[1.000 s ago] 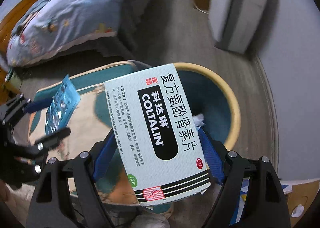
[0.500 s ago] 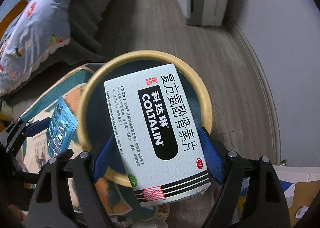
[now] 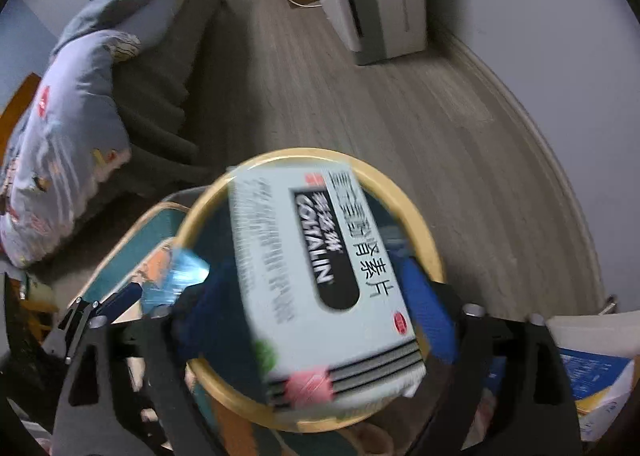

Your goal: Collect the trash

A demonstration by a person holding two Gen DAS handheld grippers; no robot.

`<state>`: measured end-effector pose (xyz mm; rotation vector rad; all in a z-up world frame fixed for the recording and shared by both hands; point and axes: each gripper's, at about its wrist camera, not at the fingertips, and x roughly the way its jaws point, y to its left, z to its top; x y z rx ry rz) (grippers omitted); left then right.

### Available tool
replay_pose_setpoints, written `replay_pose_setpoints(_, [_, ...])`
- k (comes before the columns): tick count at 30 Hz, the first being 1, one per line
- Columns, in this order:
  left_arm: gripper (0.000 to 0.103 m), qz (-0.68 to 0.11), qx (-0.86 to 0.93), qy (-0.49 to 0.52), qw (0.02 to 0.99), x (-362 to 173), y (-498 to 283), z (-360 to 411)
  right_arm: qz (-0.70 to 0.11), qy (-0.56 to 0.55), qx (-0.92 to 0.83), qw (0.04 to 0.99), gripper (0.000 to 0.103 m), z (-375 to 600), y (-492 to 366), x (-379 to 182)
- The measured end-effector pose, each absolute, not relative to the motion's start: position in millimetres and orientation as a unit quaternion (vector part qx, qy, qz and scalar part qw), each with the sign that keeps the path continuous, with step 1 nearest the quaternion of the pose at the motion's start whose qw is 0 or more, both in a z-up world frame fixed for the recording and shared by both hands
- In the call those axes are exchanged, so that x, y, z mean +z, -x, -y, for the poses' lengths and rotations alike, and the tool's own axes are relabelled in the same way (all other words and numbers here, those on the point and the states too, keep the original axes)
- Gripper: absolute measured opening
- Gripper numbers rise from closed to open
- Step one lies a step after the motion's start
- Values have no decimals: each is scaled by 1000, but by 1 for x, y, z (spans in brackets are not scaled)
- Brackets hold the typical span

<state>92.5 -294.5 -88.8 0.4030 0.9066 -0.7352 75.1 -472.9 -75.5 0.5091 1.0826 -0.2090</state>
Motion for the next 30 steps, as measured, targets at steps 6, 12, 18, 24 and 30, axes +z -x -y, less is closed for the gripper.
replay_pose_setpoints(6, [89, -425, -337, -194, 817, -84, -89, 289, -519, -225, -102, 818, 94, 472, -66, -74])
replay_pose_setpoints(12, [95, -415, -328, -192, 827, -58, -70, 273, -523, -196, -118, 821, 97, 467, -42, -56])
replay_pose_setpoints(18, [98, -405, -316, -141, 846, -22, -37, 250, -505, -155, -114, 841, 97, 441, -1, -33])
replay_pose_setpoints(24, [98, -356, -319, -156, 864, 7, -2, 235, -463, -132, -110, 870, 97, 420, 41, -11])
replay_pose_setpoints(30, [98, -371, -299, -155, 865, 8, 6, 219, -405, -150, -143, 890, 97, 418, 68, 12])
